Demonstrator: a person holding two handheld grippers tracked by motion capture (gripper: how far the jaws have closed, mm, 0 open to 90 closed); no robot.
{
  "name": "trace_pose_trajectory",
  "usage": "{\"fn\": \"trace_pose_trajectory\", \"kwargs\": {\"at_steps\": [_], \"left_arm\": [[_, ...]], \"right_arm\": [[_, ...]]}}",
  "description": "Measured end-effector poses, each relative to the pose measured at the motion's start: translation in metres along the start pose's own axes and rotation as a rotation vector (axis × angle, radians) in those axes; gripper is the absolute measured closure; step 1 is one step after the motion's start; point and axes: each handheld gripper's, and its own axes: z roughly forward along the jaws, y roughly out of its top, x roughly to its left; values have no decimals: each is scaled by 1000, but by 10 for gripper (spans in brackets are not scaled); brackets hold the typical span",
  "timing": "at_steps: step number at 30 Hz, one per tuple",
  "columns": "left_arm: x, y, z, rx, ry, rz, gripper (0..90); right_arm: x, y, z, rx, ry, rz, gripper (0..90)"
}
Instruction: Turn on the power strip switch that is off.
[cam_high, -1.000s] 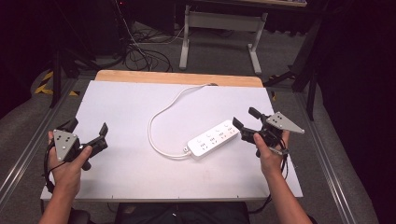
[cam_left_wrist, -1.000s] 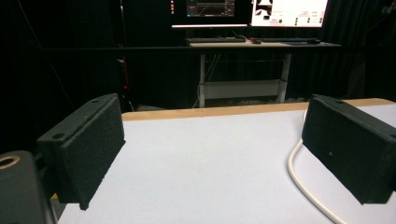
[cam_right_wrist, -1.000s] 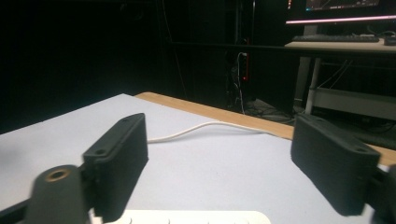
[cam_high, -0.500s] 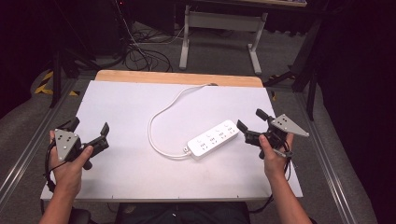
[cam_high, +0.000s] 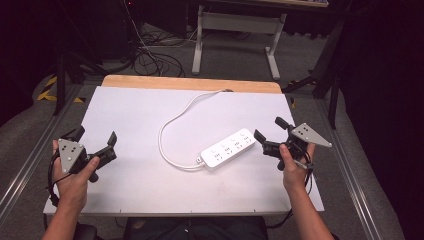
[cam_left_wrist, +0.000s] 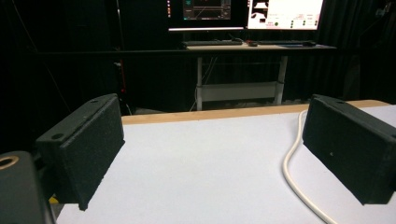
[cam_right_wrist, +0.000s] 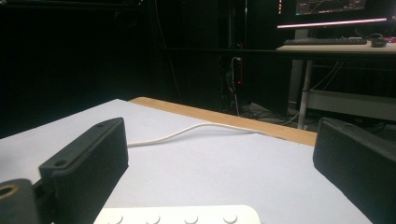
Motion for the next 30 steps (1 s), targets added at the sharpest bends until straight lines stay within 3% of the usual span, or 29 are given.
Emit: {"fn": "trace_pose_trajectory", "kwargs": {"at_steps": [30], "left_arm": [[0, 0, 0, -2, 1, -7, 46]], "right_arm": [[2, -2, 0, -8, 19, -15, 29]]}}
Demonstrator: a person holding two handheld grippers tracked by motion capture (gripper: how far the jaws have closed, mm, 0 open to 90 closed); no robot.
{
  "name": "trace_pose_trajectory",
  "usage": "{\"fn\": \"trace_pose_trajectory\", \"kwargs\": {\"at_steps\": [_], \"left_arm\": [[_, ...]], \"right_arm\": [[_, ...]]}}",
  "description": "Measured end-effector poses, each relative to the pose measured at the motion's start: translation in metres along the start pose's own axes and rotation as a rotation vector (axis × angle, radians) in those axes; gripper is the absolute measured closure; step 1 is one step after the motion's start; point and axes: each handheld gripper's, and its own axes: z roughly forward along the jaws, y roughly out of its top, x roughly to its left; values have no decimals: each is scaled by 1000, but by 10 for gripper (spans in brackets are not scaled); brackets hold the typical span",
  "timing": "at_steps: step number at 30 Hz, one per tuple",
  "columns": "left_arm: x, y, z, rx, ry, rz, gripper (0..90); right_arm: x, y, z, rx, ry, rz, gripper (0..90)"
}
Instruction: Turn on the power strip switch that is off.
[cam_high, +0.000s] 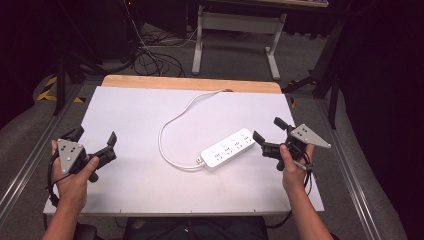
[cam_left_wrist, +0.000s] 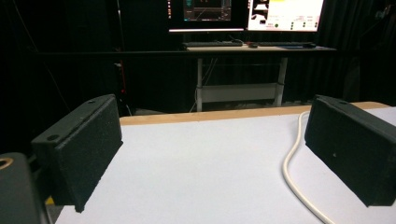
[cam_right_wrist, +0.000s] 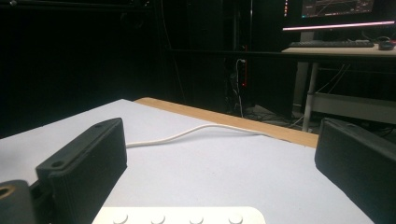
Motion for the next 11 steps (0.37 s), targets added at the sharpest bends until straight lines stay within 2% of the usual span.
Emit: {"fn": "trace_pose_trajectory", "kwargs": {"at_steps": [11], "left_arm": [[1, -1, 2, 4, 3, 1, 48]], "right_arm": [[-3, -2, 1, 4, 0, 9, 28]]}}
